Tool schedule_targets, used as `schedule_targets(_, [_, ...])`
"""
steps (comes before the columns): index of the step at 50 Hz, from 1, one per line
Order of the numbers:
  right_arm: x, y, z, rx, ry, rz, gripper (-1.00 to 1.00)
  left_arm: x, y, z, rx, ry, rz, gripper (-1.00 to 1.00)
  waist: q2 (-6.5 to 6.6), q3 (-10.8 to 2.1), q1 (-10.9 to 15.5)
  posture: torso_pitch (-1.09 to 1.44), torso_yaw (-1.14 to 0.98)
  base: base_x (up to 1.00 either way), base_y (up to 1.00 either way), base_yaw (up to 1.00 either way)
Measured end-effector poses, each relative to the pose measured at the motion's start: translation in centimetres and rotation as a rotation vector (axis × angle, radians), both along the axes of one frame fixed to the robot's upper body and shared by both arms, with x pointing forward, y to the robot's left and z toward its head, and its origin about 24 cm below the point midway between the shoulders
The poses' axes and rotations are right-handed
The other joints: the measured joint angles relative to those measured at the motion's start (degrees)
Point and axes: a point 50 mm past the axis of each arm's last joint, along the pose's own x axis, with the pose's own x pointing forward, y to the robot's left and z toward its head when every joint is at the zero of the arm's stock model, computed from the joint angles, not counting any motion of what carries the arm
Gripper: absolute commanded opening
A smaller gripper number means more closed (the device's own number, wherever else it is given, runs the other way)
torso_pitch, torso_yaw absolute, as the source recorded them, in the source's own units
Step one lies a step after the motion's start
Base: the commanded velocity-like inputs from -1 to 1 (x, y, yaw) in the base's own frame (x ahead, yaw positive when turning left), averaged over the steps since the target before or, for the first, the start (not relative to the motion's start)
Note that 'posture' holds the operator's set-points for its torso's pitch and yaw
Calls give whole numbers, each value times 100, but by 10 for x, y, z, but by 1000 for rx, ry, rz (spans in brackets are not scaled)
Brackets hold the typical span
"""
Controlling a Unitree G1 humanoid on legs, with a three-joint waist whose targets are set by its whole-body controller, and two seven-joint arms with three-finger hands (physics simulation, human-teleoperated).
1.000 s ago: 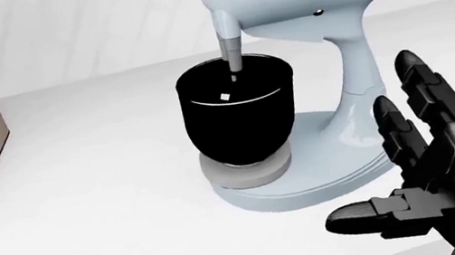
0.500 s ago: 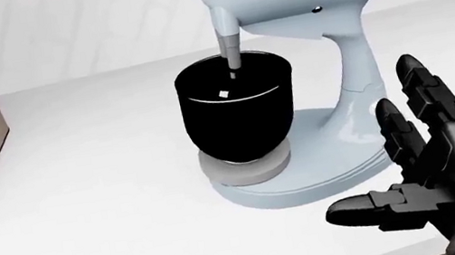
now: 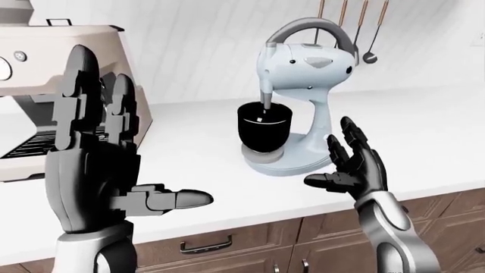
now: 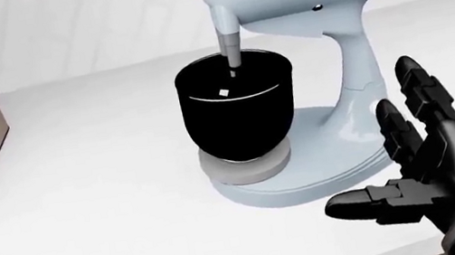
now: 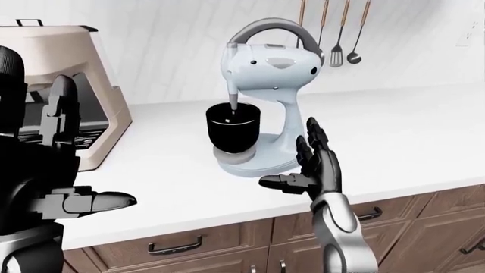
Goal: Open the stand mixer head.
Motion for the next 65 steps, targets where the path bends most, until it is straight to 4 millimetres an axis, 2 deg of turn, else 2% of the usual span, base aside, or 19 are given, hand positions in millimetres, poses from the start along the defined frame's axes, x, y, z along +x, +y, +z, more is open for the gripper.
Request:
schedule_targets(4, [1, 0, 0, -1, -3, 0, 100, 0, 0, 0, 1, -1, 1, 100, -6, -23, 3, -32, 0, 4, 0, 0])
schedule_targets(5, [2, 0, 0, -1, -4, 1, 100, 0, 0, 0, 1, -2, 2, 100, -1, 54, -8, -32, 0, 4, 0, 0])
schedule_targets(15, [5, 1, -1, -4, -2, 1, 100, 0, 0, 0, 0, 1, 1, 100, -9, -24, 2, -32, 0, 4, 0, 0])
schedule_targets(16, [6, 1, -1, -4, -1, 2, 100, 0, 0, 0, 0, 1, 3, 100, -2, 54, -9, -32, 0, 4, 0, 0])
schedule_targets(29, [10, 1, -6, -8, 12, 0, 100, 0, 0, 0, -3, 0, 3, 100, -5, -23, 5, -32, 0, 4, 0, 0])
schedule_targets(31, [11, 2, -7, -8, 13, 2, 100, 0, 1, 0, -3, -1, 6, 100, 10, 132, -18, -32, 0, 5, 0, 0])
schedule_targets(36, [13, 0, -9, -11, 19, -5, 100, 0, 0, 0, -3, 3, 1, 100, 12, 20, -13, -32, 0, 5, 0, 0])
schedule_targets(38, [14, 1, -8, -12, 16, -3, 100, 0, 1, 0, -1, 0, 5, 100, 24, 148, -36, -32, 0, 5, 0, 0])
schedule_targets(40, [15, 1, -8, -12, 14, -1, 100, -1, 1, 0, -1, -2, 5, 100, 29, 221, -52, -32, 0, 5, 0, 0])
schedule_targets(44, [17, -1, -10, -14, 22, -11, 100, 0, 0, 0, -2, 2, 0, 100, 28, 60, -38, -32, 0, 5, 0, 0])
schedule_targets(47, [18, 0, -9, -16, 15, -8, 100, -1, 1, 0, -3, -2, 2, 100, 39, 202, -66, -32, 0, 5, 0, 0])
schedule_targets(51, [20, -1, -12, -16, 23, -12, 100, 0, 1, 1, -2, -2, 1, 100, 26, 51, -49, -32, 0, 4, 0, 0])
schedule_targets(56, [21, -1, -12, -19, 22, -13, 100, 0, 1, 1, -2, -3, 2, 100, 9, -3, -28, -32, 0, 5, 0, 0])
schedule_targets(59, [22, -1, -13, -20, 22, -11, 100, 0, 1, 1, -2, -2, 3, 100, 1, -11, -21, -32, 0, 5, 0, 0])
schedule_targets(60, [23, 0, -13, -20, 22, -10, 100, 0, 1, 1, -3, -2, 4, 100, 7, 64, -31, -32, 0, 5, 0, 0])
schedule_targets(61, [23, 0, -14, -21, 24, -9, 100, 0, 1, 1, -3, -2, 5, 100, 10, 62, -31, -32, 0, 5, 0, 0])
schedule_targets(62, [23, 0, -14, -21, 26, -8, 100, 0, 1, 1, -3, -2, 5, 100, 16, 112, -38, -32, 0, 4, 0, 0])
schedule_targets(64, [23, 0, -15, -22, 31, -9, 100, 0, 1, 1, -3, 0, 4, 100, 18, 70, -36, -32, 0, 5, 0, 0])
schedule_targets(65, [24, 0, -15, -22, 32, -8, 100, 1, 1, 1, -3, 0, 4, 100, 24, 120, -43, -32, 0, 5, 0, 0])
